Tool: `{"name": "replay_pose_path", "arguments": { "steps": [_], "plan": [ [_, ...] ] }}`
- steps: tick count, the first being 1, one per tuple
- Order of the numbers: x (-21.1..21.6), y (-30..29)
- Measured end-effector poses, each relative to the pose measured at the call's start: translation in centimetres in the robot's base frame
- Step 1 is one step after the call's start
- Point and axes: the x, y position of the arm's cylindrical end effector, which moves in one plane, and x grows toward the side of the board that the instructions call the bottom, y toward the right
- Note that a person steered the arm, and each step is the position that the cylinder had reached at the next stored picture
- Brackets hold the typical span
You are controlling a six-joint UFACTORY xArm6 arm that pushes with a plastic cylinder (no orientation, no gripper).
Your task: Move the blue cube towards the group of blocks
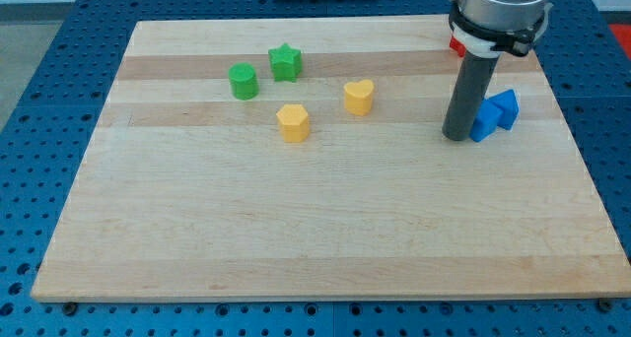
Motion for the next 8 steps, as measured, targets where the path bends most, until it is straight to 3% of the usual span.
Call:
{"name": "replay_pose_path", "arguments": {
  "steps": [4, 7, 8],
  "plan": [
    [-12.0, -10.5],
    [-15.4, -19.2],
    [-13.1, -22.3]
  ]
}}
